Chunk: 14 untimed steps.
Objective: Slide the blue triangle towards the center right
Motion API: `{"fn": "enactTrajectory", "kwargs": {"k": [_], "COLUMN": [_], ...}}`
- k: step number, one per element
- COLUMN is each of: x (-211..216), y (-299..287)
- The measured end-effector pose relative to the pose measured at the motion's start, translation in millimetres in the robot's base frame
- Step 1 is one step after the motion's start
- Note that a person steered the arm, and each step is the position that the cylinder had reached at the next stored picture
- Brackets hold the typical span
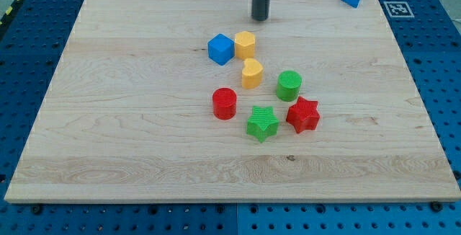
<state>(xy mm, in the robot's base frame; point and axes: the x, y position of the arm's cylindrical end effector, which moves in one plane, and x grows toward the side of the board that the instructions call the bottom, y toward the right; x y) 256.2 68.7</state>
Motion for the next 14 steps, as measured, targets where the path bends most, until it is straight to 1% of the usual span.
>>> {"fn": "enactTrajectory", "kwargs": {"k": [1,2,3,4,5,10,11,12,13,14], "x": [-48,-65,-64,-64,-64,-64,-64,-64,-60,-34], "y": [44,72,110,132,134,178,196,199,191,189]}}
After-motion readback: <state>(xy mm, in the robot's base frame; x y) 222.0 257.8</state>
